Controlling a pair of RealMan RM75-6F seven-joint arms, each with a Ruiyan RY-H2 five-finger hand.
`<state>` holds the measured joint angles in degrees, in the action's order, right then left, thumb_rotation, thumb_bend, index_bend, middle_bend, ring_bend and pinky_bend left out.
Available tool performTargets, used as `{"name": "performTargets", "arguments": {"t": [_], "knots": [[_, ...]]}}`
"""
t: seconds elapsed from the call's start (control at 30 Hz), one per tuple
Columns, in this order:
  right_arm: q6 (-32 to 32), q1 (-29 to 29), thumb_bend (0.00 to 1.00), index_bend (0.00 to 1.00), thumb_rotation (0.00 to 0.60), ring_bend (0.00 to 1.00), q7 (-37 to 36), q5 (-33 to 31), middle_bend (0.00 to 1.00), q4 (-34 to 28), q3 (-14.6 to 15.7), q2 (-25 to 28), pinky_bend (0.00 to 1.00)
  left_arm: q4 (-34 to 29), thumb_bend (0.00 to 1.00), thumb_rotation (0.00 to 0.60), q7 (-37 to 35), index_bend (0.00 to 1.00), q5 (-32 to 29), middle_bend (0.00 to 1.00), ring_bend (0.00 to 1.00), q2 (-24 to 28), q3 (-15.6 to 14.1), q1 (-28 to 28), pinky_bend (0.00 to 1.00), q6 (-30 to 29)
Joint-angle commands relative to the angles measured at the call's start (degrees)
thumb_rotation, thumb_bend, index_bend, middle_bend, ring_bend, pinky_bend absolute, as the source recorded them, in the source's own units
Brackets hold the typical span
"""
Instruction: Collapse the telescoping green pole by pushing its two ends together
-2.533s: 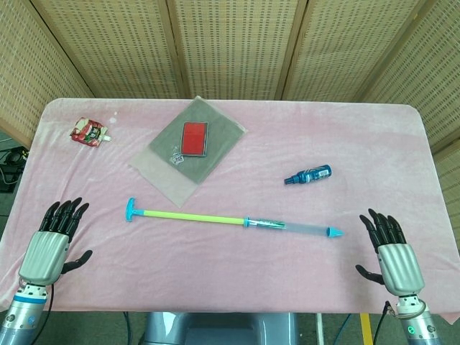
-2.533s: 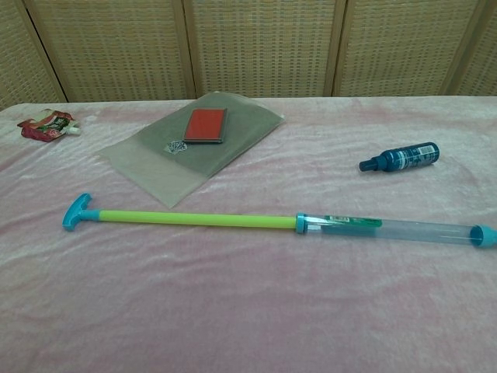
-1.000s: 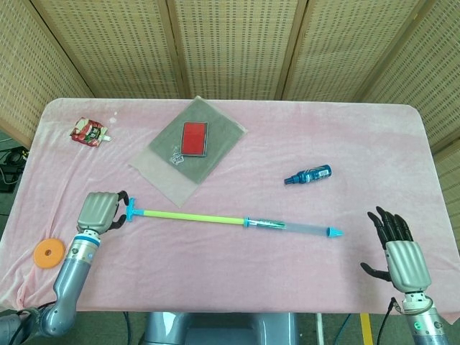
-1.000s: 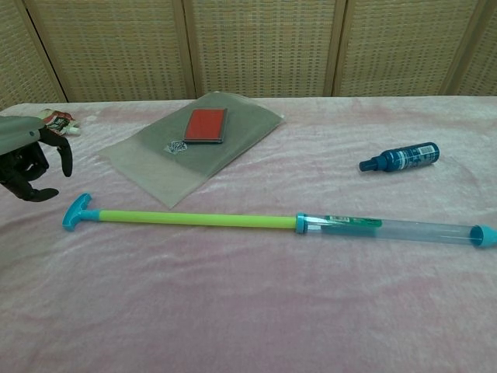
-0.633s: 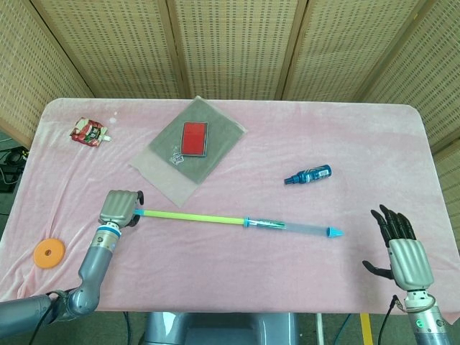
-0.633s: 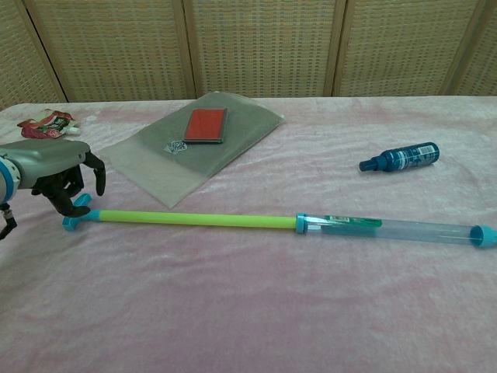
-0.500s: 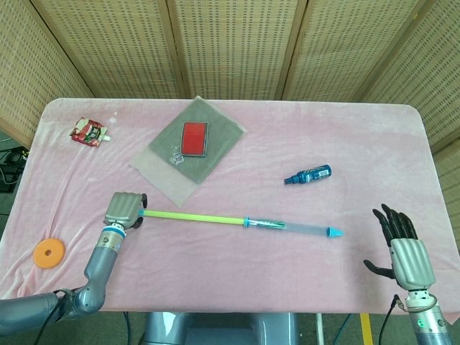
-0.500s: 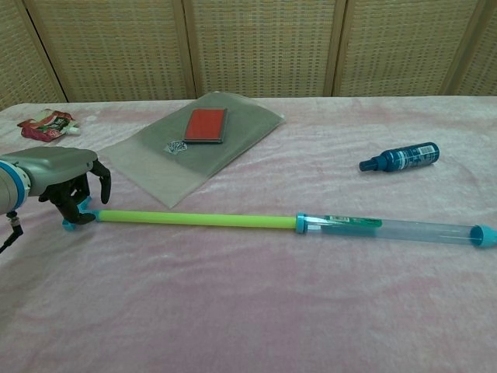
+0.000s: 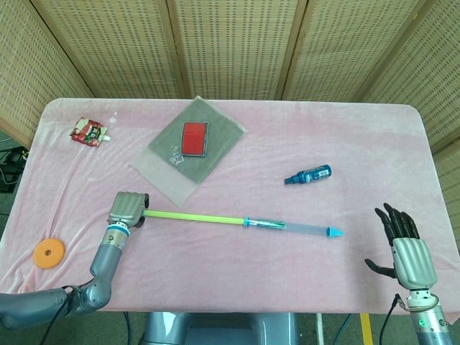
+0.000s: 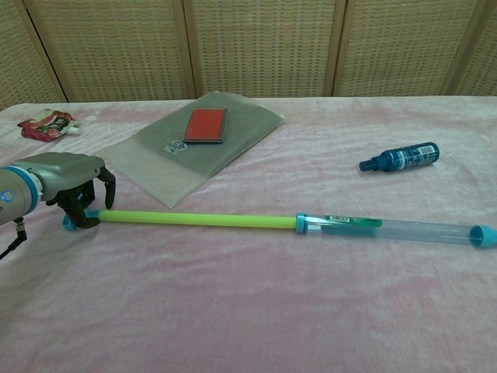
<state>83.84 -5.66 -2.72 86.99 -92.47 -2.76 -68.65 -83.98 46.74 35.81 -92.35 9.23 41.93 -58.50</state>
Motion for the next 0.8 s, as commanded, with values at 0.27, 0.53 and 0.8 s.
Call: {"name": "performTargets", "arguments": {"t": [0.27, 0.53, 0.8], "knots": [[-0.04, 0.01, 0.2, 0.0, 0.6, 0.0, -0.82, -0.29, 0.0, 0.13, -0.3, 0.1, 0.0, 3.93, 0.46, 0.6, 0.36, 0.54, -1.3, 0.87, 0.78, -2.72, -1.52, 1.6, 0.73, 0.75], [-0.31, -0.02, 0.2, 0.0, 0.6, 0.0, -1.0, -0.4, 0.0, 0.23, -0.29, 0.1, 0.0, 1.66, 0.69, 0.6, -2.68, 0.79, 1.91, 0.9, 0.8, -1.26, -1.22, 0.86, 0.75, -1.38], [-0.3, -0.02, 0.2, 0.0, 0.6, 0.0, -0.06, 0.42, 0.0, -0.75, 0.15, 0.32, 0.0, -7.34, 0.72, 0.6, -3.22, 0.85, -0.34, 0.91, 0.81, 4.56, 0.84, 0.56, 0.75, -3.45]]}}
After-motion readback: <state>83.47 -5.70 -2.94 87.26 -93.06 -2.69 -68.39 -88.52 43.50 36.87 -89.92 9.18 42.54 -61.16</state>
